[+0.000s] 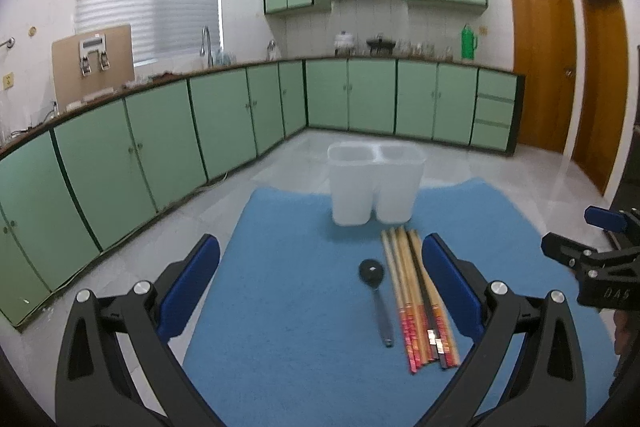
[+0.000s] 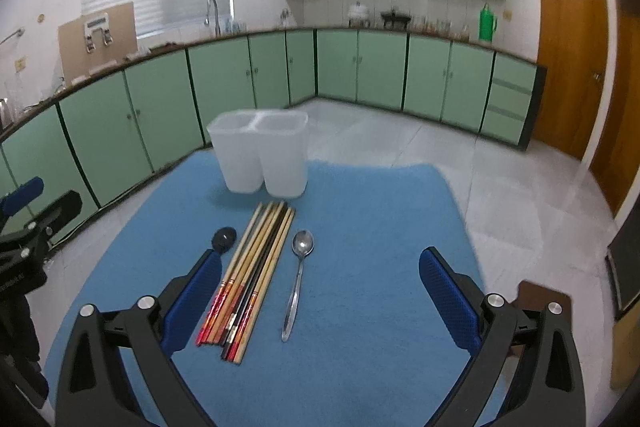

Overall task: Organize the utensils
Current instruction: 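Grasp the black spoon with the left tool while the right tool grasps the silver spoon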

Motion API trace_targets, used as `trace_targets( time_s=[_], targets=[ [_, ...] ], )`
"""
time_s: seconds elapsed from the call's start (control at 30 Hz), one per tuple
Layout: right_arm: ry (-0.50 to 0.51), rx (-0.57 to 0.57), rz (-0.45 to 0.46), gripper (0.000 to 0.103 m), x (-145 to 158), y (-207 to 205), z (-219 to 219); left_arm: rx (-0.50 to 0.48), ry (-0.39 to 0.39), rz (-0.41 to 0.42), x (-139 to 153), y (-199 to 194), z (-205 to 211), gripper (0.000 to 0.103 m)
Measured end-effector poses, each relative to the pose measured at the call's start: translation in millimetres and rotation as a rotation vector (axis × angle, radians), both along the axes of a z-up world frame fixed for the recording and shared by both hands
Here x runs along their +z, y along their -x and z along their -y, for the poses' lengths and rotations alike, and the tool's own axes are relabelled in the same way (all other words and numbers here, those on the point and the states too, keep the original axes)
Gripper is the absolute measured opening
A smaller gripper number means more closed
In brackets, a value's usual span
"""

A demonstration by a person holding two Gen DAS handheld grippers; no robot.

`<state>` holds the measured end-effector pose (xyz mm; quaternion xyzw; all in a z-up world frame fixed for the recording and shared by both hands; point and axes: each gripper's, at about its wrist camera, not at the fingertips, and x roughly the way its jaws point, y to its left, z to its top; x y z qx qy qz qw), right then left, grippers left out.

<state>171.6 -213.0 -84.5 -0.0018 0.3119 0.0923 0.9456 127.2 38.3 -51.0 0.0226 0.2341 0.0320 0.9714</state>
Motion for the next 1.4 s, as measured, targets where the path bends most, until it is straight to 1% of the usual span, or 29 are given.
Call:
trace_targets(
  time_s=[0.03, 0.13, 0.23, 0.3, 0.43, 0.5, 0.63, 0.77, 0.83, 0.87, 0.9, 0.93, 1.1, 1.27, 1.37, 1.4],
  targets=[
    [-0.007, 0.003, -0.03, 0.097, -7.7, -13.4, -1.3, 0.003, -0.002, -0.022, -6.1, -11.2, -3.3, 0.098],
    [-0.009, 0.008, -0.084, 0.096, -23.6, -39.8, -5.1, 0.009, -0.008, -0.082, -24.4, -38.3, -7.7, 0.098],
    [0.007, 0.024, -0.15, 0.089, -44.9, -69.6, -13.1, 0.006, -0.008, -0.141, -41.4, -63.9, -13.5, 0.098],
    [0.01, 0.03, -0.189, 0.083, -56.2, -84.0, -17.2, 0.004, -0.009, -0.167, -55.6, -72.2, -11.0, 0.098],
    [0.008, 0.042, -0.255, 0.077, -77.7, -110.5, -28.0, 0.003, 0.009, -0.225, -77.0, -89.9, -12.5, 0.098],
    [0.013, 0.046, -0.282, 0.069, -86.9, -121.8, -30.5, 0.001, 0.016, -0.243, -84.2, -97.7, -14.4, 0.098],
    [0.018, 0.049, -0.332, 0.062, -102.3, -135.6, -36.2, -0.012, 0.02, -0.262, -92.4, -108.7, -12.1, 0.097],
    [0.025, 0.049, -0.363, 0.051, -109.4, -140.3, -39.5, -0.036, 0.037, -0.287, -101.1, -119.0, -5.1, 0.094],
    [0.033, 0.041, -0.358, 0.047, -110.2, -143.0, -38.3, -0.048, 0.042, -0.298, -105.0, -123.0, -0.6, 0.094],
    [0.043, 0.04, -0.353, 0.042, -108.8, -143.1, -38.8, -0.054, 0.045, -0.304, -106.7, -125.5, 1.7, 0.094],
    [0.046, 0.043, -0.351, 0.033, -108.7, -143.6, -40.5, -0.063, 0.047, -0.313, -109.4, -128.2, 4.9, 0.094],
    [0.046, 0.045, -0.351, 0.028, -108.0, -143.5, -41.4, -0.066, 0.045, -0.319, -111.3, -131.0, 7.8, 0.094],
    [0.056, 0.05, -0.335, 0.028, -106.9, -138.5, -42.2, -0.07, 0.037, -0.356, -123.5, -147.6, 19.3, 0.094],
    [0.025, 0.056, -0.339, 0.028, -107.1, -139.1, -39.9, -0.06, 0.02, -0.398, -135.5, -163.0, 25.5, 0.093],
    [0.023, 0.061, -0.337, 0.028, -105.6, -145.7, -33.1, -0.052, 0.024, -0.416, -140.4, -170.2, 25.7, 0.088],
    [0.022, 0.062, -0.336, 0.028, -104.8, -146.2, -31.3, -0.051, 0.027, -0.424, -142.2, -172.5, 25.5, 0.084]
  ],
)
